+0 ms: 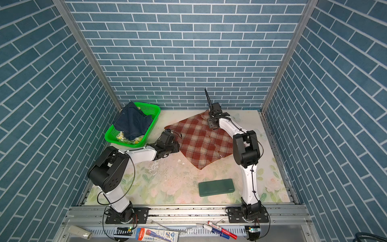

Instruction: Fold and stack the skirts

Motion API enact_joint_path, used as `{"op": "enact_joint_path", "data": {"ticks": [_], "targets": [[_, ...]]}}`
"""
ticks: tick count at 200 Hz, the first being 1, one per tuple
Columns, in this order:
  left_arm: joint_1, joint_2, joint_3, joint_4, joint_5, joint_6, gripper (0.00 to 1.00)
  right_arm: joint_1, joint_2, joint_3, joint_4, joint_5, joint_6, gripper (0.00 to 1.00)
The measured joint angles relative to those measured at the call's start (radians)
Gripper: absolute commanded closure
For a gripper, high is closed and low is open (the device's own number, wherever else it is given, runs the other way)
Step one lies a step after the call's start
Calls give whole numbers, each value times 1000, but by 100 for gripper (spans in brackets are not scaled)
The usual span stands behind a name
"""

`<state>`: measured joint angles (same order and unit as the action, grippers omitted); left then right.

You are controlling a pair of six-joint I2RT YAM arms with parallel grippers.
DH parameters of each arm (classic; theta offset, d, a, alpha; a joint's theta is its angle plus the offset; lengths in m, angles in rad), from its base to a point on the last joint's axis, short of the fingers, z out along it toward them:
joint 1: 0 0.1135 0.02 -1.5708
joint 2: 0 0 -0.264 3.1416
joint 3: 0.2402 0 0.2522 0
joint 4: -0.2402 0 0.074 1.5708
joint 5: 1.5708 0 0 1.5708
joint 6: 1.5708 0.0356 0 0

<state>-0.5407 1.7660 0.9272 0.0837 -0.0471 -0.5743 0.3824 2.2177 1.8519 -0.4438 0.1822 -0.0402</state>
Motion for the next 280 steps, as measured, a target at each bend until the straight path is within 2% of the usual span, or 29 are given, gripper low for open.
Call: {"op": "enact_joint_path", "data": {"ticks": [72, 116, 143, 191, 198, 205, 210, 247, 280], "targets": [[11, 43, 11, -6, 11, 6, 48, 9, 200, 203, -9, -1, -248, 39], [15, 45, 11, -8, 22, 6, 48, 41, 283, 290, 2, 26, -366, 41], [18, 50, 13, -9, 29, 6, 48, 58, 362, 408, 3, 58, -422, 43], [21, 61, 23, -11, 43, 6, 48, 72, 498, 602, -1, 113, -497, 63], [21, 61, 23, -12, 45, 6, 49, 72, 512, 623, -1, 118, -506, 74], [22, 61, 24, -12, 46, 6, 49, 72, 524, 641, -2, 125, -515, 92], [22, 61, 24, -12, 46, 6, 49, 72, 531, 650, -1, 130, -529, 100], [25, 62, 26, -16, 49, 5, 52, 74, 553, 674, 3, 155, -531, 100], [32, 63, 26, -17, 49, -2, 56, 82, 529, 671, -1, 153, -472, 100]]}}
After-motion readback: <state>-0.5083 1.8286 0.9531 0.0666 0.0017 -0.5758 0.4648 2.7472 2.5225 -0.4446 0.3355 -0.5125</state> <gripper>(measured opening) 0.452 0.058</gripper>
